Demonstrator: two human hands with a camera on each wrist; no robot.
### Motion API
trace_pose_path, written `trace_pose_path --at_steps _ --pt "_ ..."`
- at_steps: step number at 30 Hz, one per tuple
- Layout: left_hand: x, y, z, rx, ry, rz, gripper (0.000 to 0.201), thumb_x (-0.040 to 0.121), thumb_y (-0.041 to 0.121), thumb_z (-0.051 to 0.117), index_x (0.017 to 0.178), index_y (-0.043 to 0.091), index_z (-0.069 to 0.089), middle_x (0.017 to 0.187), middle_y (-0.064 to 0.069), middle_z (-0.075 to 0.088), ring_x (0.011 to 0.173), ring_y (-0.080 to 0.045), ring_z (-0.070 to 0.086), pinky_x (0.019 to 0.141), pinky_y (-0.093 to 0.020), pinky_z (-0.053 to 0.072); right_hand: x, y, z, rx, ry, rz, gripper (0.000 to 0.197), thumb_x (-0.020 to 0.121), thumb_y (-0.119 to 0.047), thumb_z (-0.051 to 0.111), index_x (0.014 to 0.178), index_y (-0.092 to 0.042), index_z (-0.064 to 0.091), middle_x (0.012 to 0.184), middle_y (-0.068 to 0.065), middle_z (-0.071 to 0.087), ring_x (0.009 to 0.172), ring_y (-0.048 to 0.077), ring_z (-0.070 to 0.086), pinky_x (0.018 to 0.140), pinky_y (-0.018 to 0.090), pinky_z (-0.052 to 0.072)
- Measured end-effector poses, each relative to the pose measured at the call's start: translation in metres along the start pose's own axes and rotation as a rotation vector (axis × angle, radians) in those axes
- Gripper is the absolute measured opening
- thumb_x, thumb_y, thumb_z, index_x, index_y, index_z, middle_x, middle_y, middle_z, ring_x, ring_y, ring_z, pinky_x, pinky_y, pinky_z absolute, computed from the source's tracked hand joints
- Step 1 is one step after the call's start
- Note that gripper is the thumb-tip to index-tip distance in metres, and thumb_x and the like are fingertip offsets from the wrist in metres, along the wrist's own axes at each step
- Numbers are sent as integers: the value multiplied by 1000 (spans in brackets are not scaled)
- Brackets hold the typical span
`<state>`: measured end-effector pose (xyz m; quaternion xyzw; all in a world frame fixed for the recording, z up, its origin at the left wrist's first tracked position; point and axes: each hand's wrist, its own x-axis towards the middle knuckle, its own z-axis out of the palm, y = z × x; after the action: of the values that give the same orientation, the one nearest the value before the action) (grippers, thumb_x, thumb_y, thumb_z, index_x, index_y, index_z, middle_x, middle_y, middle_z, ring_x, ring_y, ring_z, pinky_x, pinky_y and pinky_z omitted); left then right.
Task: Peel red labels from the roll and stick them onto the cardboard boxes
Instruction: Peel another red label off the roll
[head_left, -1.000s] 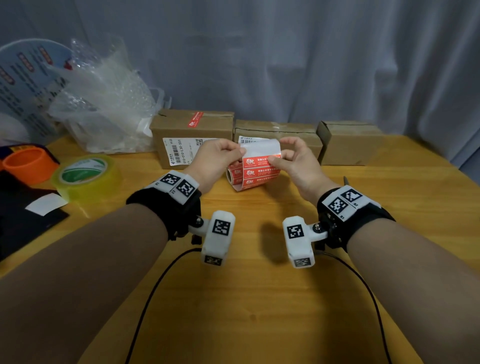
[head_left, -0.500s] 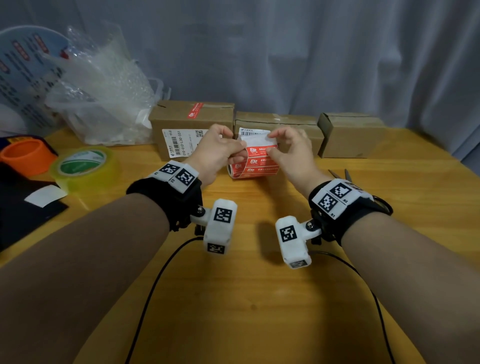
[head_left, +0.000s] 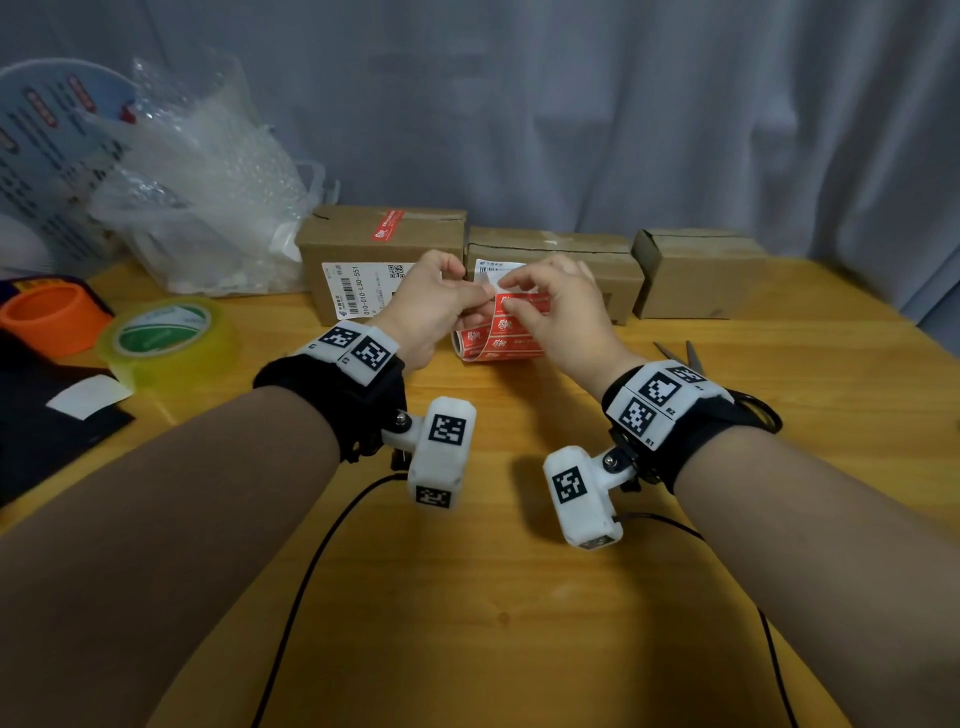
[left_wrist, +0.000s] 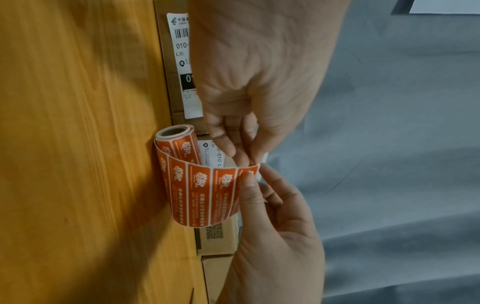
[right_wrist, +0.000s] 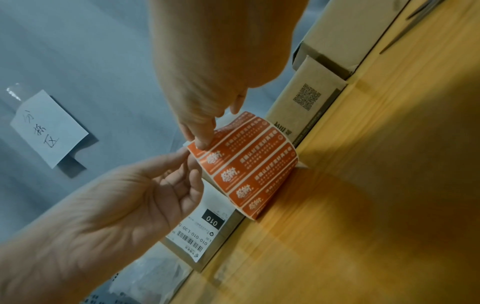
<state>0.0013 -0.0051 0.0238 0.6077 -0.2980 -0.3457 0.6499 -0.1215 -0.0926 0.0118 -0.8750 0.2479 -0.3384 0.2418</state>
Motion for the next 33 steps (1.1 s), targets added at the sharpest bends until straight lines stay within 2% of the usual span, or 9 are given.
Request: trace_pose_path --at_steps 6,12,17,21,24,27,33 --pt "1 4 0 -21 9 -90 28 85 1 63 87 18 41 72 -5 57 56 -8 55 53 -18 47 0 1 -5 -43 -33 -94 19 86 -20 63 104 -21 68 97 -4 50 100 9 38 88 22 28" --pt "4 7 1 -2 -7 -151 25 85 -2 60 85 16 42 72 -5 56 57 -9 51 52 -19 41 2 4 -8 -150 -18 -223 20 86 -20 63 104 -21 70 99 6 59 100 22 49 85 28 39" --pt "6 12 1 -6 -8 -217 25 87 -1 58 77 16 42 70 -5 56 57 -8 49 53 -19 38 5 4 -10 -189 -4 -274 17 85 -19 63 101 -20 72 97 7 60 99 25 50 82 31 43" --pt "7 13 0 -21 -51 -290 18 88 2 57 75 13 49 69 -3 57 57 -7 49 53 -16 38 6 5 -12 -197 -16 -293 16 85 -18 63 98 -20 72 98 6 59 99 25 50 83 30 41" --pt "8 13 -2 -57 -80 -385 16 89 6 56 74 11 55 59 1 61 53 -4 50 55 -15 38 7 5 -13 -198 -35 -312 15 84 -16 64 97 -19 71 98 7 58 98 24 49 83 29 39" --pt "9 13 -4 -54 -83 -420 14 88 6 57 75 10 59 52 3 63 47 -2 51 56 -14 37 8 4 -13 -190 -65 -330 17 84 -14 63 99 -19 70 99 7 57 98 23 48 83 30 40" --pt "10 12 -4 -59 -87 -429 10 88 8 58 78 11 58 68 1 60 50 -2 49 52 -12 37 10 4 -15 -144 -81 -319 11 82 -14 66 90 -19 71 95 0 53 96 17 45 84 31 42"
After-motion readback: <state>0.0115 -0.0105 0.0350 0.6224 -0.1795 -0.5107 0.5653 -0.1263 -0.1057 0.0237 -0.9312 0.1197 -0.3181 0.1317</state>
